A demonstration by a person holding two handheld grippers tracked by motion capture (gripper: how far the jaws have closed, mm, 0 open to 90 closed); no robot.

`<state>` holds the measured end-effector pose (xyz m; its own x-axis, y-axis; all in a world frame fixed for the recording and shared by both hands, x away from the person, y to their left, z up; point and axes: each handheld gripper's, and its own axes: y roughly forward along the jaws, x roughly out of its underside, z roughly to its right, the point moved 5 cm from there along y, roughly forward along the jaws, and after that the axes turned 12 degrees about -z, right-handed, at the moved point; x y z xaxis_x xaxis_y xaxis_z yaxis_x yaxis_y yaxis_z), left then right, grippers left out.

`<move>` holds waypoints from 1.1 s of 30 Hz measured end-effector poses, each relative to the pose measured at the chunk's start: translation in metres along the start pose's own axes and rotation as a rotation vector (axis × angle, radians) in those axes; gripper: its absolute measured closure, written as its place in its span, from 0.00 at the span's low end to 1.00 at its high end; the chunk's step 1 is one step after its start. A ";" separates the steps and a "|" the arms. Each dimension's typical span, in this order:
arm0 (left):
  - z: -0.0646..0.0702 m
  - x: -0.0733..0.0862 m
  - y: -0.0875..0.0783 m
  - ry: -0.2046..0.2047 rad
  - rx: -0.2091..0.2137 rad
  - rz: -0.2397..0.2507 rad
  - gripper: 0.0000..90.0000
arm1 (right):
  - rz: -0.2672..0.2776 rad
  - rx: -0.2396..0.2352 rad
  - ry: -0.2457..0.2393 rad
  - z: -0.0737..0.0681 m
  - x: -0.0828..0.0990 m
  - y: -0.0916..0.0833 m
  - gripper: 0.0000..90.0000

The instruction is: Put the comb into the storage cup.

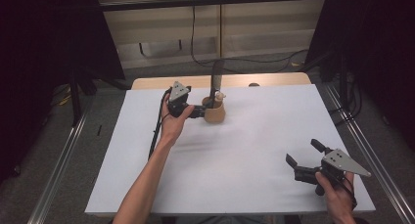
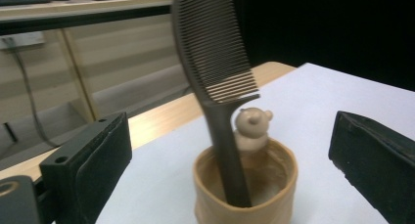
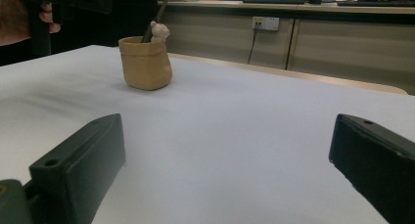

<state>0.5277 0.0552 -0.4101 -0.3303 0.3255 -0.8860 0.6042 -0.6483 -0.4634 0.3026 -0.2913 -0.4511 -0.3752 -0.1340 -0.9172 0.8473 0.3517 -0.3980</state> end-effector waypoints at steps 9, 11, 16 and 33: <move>0.000 -0.003 -0.018 0.021 -0.024 0.035 0.02 | 0.003 0.004 0.001 -0.001 -0.001 -0.001 0.00; 0.002 -0.002 -0.023 0.026 -0.026 0.046 0.02 | 0.001 0.006 0.002 -0.001 0.000 -0.002 0.00; 0.008 0.003 -0.033 0.059 -0.031 0.051 0.02 | 0.007 0.014 -0.002 -0.003 -0.001 -0.006 0.00; 0.000 0.014 -0.078 -0.046 -0.067 0.114 0.03 | 0.013 0.040 0.009 -0.001 -0.001 -0.008 0.00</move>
<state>0.4760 0.1103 -0.3865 -0.2889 0.2189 -0.9320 0.6860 -0.6317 -0.3610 0.2957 -0.2933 -0.4466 -0.3669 -0.1212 -0.9223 0.8667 0.3157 -0.3862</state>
